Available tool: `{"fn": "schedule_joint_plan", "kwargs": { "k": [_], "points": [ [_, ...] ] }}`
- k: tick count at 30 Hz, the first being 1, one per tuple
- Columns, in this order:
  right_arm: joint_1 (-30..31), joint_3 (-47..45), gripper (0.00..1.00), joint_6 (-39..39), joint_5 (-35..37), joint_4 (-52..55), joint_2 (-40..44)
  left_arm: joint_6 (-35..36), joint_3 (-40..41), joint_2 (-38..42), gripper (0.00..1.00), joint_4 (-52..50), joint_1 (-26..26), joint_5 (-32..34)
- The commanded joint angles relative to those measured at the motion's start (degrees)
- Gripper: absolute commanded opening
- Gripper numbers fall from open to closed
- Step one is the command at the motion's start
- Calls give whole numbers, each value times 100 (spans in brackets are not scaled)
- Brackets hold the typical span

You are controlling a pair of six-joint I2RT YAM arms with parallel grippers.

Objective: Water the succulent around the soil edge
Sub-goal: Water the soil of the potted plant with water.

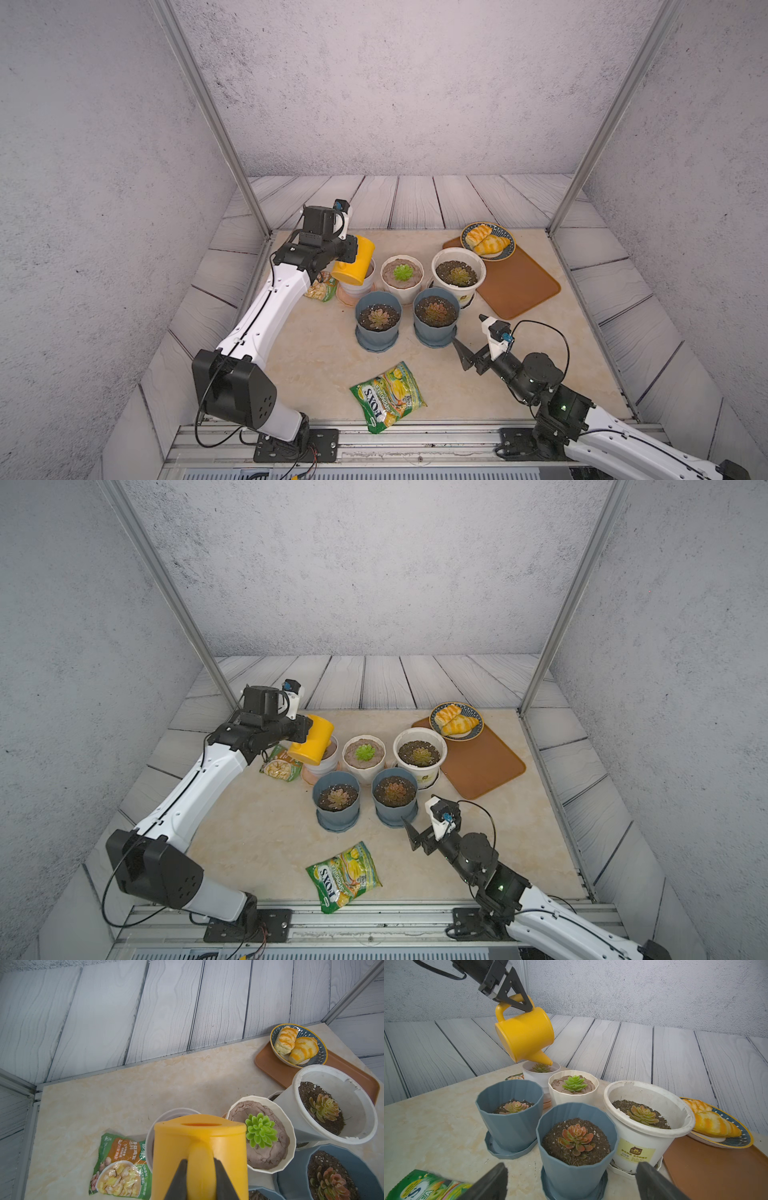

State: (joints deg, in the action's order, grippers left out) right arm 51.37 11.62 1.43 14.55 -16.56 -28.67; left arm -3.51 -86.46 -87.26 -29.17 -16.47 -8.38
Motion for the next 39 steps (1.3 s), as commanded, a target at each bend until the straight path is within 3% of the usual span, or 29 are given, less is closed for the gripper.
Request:
{"fn": "schedule_joint_plan", "kwargs": {
  "k": [1, 17, 39],
  "points": [
    [22, 192, 99, -48, -58, -76, -33, 17, -318, -146, 0, 271, 12, 55],
    [22, 262, 99, -64, -147, -43, -171, 394, -1014, -864, 0, 90, 21, 736],
    [22, 319, 99, -90, -321, -16, -353, 832, 221, 250, 0, 251, 39, 1344]
  ]
}}
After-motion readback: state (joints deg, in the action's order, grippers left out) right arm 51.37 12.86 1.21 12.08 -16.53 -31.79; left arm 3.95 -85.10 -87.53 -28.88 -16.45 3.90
